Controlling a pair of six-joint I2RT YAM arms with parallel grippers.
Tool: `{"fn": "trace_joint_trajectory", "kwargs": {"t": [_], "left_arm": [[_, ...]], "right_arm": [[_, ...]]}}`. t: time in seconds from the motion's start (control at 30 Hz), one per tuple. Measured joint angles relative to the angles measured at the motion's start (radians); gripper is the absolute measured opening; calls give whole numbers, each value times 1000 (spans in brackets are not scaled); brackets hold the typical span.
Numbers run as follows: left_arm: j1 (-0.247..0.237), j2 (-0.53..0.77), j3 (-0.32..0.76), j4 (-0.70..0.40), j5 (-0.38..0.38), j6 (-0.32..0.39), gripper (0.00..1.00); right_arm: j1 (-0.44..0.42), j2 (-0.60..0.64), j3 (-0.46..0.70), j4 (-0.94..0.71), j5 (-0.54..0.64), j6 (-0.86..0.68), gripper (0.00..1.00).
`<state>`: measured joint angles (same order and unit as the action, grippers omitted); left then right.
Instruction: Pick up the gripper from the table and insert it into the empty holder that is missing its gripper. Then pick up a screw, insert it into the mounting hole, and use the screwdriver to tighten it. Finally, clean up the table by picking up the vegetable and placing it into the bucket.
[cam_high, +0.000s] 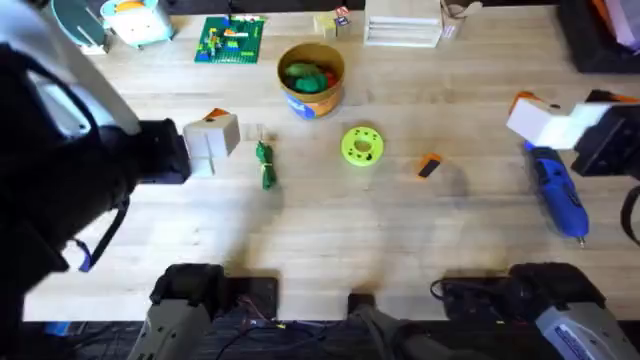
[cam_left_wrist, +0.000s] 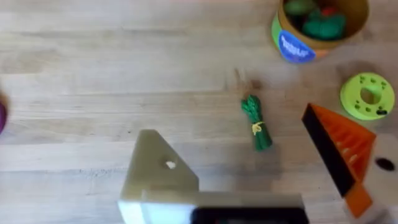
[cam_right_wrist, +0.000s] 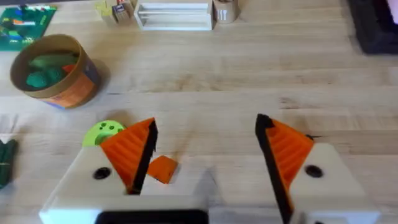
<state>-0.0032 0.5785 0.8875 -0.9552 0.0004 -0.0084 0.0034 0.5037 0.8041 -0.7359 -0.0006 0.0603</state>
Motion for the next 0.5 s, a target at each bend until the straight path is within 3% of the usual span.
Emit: {"fn": "trace_joint_trajectory", "kwargs": {"t": [0.03, 0.17, 0.2, 0.4, 0.47, 0.5], "left_arm": [[0, 138, 85, -59, 44, 1, 993], [0, 252, 116, -107, 104, 1, 993], [0, 275, 116, -115, 125, -4, 936], [0, 367, 116, -118, 225, -7, 50], [0, 378, 116, -118, 243, -14, 10], [0, 378, 116, -118, 250, -14, 41]], "right_arm": [[0, 109, 55, 3, 0, -2, 961], [0, 201, 63, 8, 0, -5, 960], [0, 220, 63, 9, 0, -5, 960], [0, 262, 63, 0, 0, -5, 961], [0, 261, 63, 0, 0, -5, 961], [0, 261, 63, 0, 0, -5, 961]]}}
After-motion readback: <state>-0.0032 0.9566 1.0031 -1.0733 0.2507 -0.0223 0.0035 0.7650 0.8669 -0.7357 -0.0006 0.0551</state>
